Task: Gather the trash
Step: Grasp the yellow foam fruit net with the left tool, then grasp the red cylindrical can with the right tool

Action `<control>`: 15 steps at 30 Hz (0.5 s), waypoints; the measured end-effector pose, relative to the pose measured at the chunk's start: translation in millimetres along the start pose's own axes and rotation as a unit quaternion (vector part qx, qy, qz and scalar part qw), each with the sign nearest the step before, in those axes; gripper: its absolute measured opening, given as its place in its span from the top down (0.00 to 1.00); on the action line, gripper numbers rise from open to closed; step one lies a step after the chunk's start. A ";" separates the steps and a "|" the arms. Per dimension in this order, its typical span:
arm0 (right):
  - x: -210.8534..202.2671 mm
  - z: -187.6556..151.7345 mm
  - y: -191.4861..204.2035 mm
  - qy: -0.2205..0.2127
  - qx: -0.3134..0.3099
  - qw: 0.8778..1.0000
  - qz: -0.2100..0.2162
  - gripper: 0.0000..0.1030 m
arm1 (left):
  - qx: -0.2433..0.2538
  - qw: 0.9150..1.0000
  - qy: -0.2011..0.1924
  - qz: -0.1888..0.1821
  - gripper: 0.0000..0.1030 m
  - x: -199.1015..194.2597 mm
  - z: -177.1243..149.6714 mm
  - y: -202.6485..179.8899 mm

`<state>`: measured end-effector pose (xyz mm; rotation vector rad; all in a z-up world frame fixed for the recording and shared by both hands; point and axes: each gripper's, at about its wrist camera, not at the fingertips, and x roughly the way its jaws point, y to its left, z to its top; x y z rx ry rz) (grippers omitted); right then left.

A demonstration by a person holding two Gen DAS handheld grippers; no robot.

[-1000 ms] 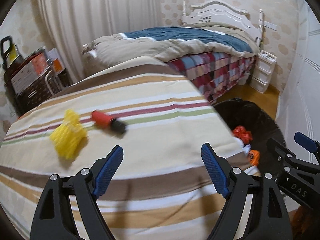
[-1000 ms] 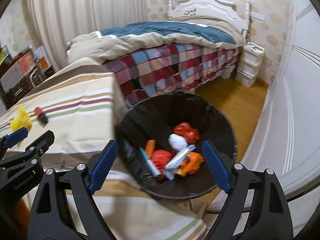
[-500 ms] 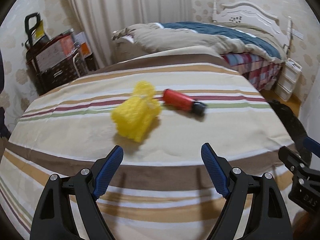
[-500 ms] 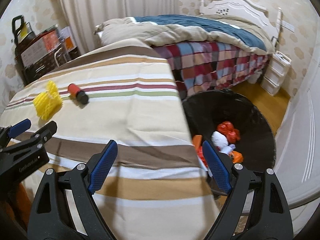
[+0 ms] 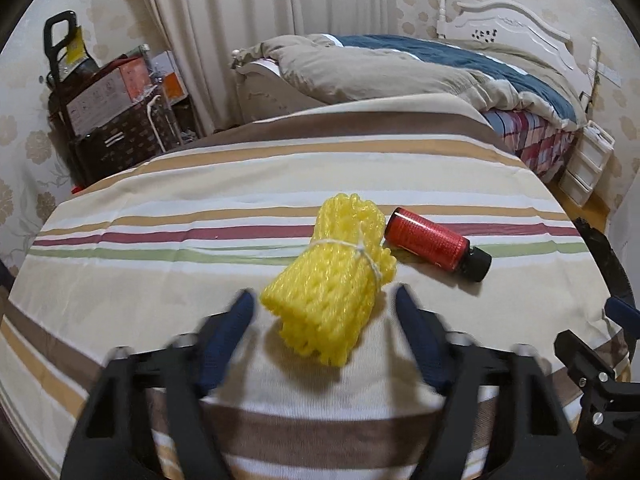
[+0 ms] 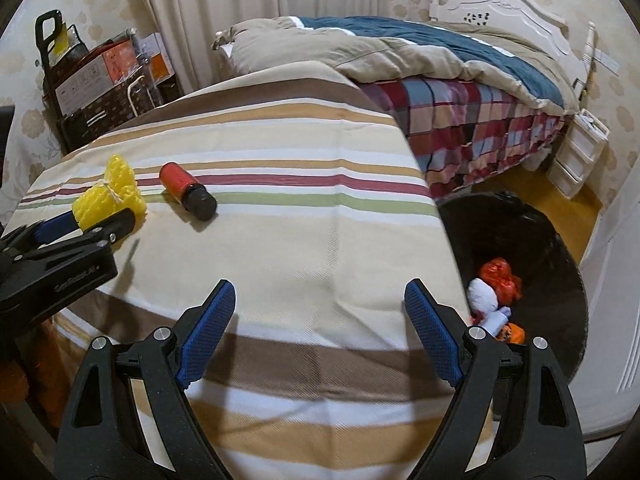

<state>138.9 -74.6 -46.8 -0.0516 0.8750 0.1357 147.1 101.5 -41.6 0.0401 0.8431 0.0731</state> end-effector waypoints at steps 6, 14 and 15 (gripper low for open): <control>13.0 10.6 18.4 0.009 -0.023 1.000 0.009 0.18 | -0.003 1.000 0.006 -0.019 0.52 0.7 -1.7 7.5; 29.2 23.0 45.9 0.017 -0.049 0.998 0.022 0.25 | -0.012 1.000 0.003 0.007 0.53 -4.3 -6.5 30.5; 32.7 25.3 49.8 0.021 -0.051 0.998 0.025 0.28 | -0.016 1.000 0.004 0.010 0.53 -4.9 -7.8 35.3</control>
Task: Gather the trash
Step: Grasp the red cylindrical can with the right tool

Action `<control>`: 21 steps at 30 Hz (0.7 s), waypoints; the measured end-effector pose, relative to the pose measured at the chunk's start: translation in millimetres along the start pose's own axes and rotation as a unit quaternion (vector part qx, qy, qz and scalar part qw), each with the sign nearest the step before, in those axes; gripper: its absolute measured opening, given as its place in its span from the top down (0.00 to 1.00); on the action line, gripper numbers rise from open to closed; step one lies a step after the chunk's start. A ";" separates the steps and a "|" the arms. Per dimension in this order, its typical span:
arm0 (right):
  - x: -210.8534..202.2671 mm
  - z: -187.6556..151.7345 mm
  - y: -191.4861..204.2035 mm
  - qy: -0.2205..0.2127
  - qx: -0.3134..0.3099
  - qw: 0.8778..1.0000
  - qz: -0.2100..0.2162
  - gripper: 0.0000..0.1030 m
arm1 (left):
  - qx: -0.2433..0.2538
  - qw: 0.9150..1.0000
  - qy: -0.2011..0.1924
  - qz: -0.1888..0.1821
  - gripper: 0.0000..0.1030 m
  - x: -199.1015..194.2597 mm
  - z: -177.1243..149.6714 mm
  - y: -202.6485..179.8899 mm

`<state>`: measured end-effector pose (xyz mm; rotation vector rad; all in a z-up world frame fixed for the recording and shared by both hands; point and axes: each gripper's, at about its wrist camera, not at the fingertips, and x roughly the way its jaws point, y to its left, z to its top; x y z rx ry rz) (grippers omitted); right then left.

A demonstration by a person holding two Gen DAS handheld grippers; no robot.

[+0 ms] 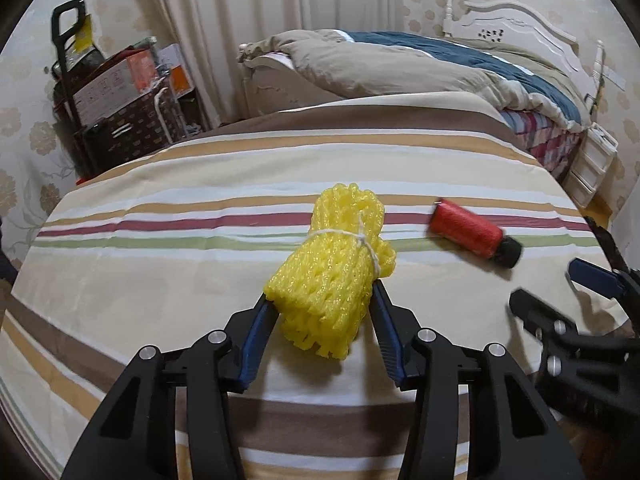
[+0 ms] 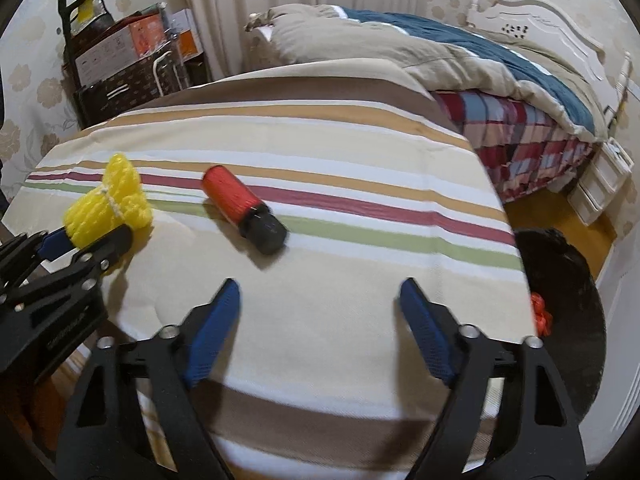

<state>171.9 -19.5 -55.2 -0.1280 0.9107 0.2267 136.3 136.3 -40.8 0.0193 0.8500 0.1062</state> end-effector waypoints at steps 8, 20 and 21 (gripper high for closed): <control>20.8 23.3 27.7 0.003 -0.026 1.000 0.006 0.29 | -0.024 0.999 0.004 0.022 0.53 -3.2 -6.7 32.0; 29.5 39.1 50.6 -0.004 -0.048 0.999 0.022 0.68 | -0.036 0.999 0.004 0.026 0.53 -7.0 -13.3 42.5; 27.4 36.9 49.8 -0.004 -0.047 0.999 0.024 0.73 | -0.035 0.999 0.004 0.026 0.53 -7.7 -13.9 41.7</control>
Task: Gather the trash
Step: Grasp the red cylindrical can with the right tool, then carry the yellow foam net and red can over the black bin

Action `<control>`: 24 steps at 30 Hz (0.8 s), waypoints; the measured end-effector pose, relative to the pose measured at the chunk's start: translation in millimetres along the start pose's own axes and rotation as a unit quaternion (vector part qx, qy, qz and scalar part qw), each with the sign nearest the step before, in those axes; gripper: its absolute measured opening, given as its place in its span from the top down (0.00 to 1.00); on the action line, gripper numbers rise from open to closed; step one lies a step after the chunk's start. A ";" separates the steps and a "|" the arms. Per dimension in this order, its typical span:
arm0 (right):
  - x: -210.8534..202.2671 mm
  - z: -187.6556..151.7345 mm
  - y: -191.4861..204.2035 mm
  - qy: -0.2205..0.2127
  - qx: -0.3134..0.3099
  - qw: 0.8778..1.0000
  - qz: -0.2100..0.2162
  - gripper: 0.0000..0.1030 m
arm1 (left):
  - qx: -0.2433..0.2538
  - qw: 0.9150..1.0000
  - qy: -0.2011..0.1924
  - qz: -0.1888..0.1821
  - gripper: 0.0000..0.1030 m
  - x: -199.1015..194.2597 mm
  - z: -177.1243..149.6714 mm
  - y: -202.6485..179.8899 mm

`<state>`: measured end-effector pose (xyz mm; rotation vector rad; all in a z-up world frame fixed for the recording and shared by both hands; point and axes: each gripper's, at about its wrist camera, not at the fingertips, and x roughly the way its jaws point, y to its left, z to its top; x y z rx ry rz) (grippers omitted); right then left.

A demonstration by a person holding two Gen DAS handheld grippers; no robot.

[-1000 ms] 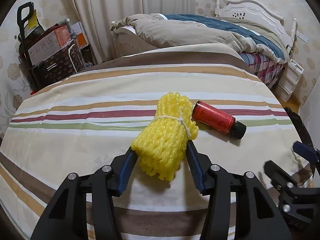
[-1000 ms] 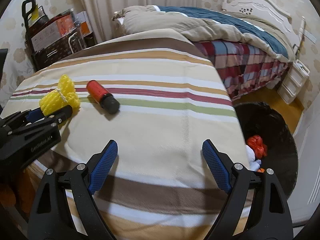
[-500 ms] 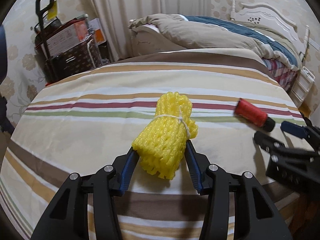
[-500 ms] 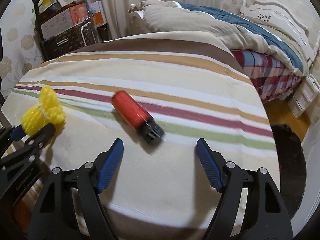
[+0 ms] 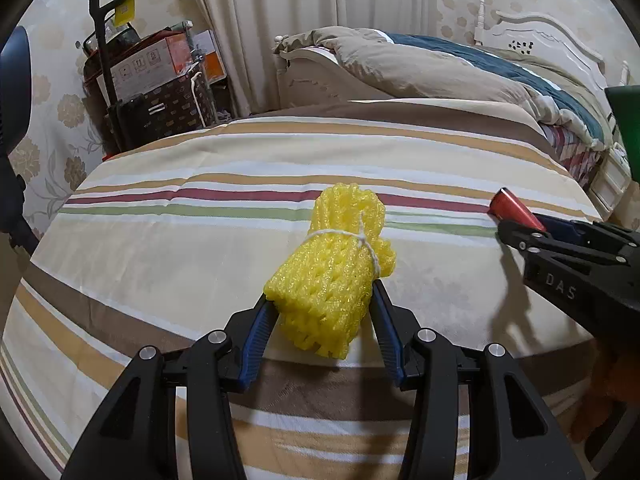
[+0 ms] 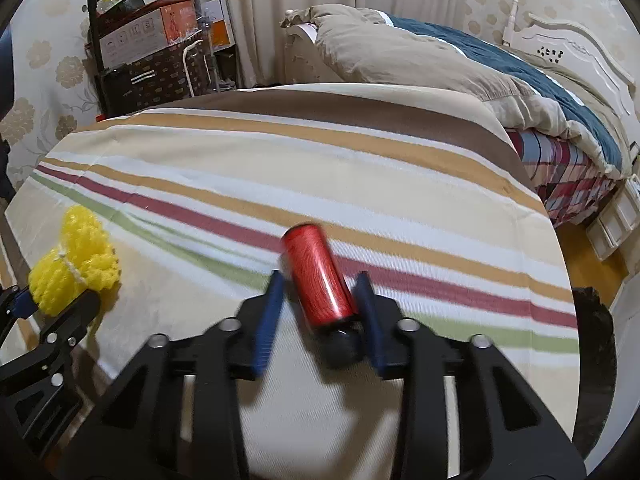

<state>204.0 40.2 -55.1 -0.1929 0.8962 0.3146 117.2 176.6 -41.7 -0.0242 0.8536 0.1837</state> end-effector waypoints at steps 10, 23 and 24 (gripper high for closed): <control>-30.2 -36.0 -6.3 -0.002 0.015 1.000 0.009 0.78 | 0.011 1.000 -0.003 -0.011 0.53 -16.3 -16.2 -13.9; -73.5 -91.7 -22.8 -0.009 0.037 0.999 0.012 0.78 | 0.020 0.999 -0.004 -0.033 0.53 -40.2 -40.4 -41.9; -76.6 -95.5 -24.1 -0.009 0.037 0.999 0.010 0.78 | 0.022 0.999 -0.005 -0.034 0.53 -41.9 -42.0 -44.0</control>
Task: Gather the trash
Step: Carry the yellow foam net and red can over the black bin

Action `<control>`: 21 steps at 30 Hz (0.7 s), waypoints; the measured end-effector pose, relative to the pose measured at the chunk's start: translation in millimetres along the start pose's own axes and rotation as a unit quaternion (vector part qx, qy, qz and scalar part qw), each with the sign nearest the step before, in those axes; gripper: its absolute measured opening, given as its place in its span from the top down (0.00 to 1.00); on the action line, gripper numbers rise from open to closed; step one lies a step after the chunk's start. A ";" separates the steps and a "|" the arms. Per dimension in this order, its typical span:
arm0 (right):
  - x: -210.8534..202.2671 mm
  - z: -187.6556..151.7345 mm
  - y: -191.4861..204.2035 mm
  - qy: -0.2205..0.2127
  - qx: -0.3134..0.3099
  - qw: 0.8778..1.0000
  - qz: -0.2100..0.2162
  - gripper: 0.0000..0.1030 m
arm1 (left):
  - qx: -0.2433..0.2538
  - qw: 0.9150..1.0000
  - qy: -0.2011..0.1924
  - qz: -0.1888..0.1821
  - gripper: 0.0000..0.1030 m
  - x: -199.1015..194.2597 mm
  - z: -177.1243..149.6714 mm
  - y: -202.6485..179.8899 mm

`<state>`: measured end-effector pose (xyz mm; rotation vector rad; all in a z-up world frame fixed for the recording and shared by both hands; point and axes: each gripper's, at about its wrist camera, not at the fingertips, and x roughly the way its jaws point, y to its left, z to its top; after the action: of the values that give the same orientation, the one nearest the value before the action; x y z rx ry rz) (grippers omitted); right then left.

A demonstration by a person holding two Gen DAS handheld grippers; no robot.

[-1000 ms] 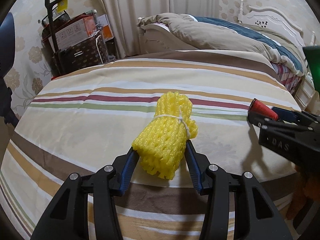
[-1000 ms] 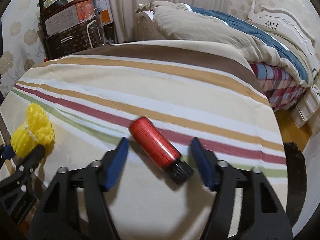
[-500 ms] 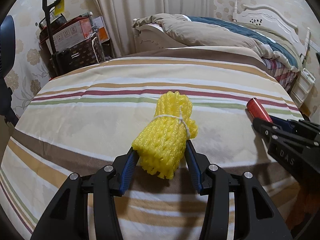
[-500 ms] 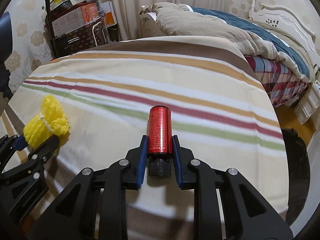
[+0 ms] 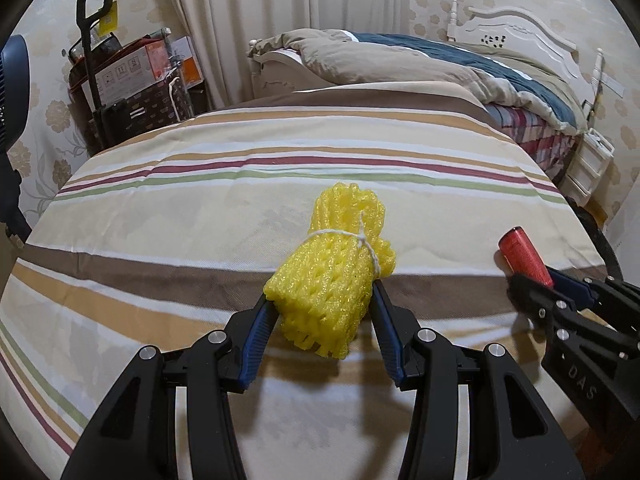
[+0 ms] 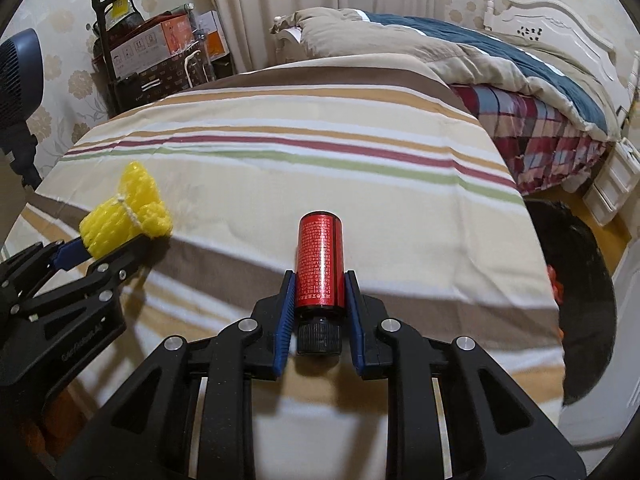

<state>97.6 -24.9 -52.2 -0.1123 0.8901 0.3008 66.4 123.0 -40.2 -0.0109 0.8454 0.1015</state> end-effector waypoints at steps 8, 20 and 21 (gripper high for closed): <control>-22.6 -24.8 -12.5 -0.008 0.009 1.000 -0.011 0.78 | 0.015 1.000 -0.005 -0.019 0.53 -12.2 -11.5 -22.9; -52.1 -52.0 -38.9 -0.030 0.031 0.999 -0.027 0.78 | 0.039 0.998 -0.016 -0.047 0.53 -29.2 -23.8 -59.5; -54.7 -54.1 -41.2 -0.032 0.034 0.999 -0.027 0.78 | 0.043 0.998 -0.017 -0.050 0.53 -30.4 -24.3 -63.8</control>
<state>37.4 -87.6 -44.6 -0.0628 0.8325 0.2214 34.2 55.7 -35.6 0.0290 0.8124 -0.0277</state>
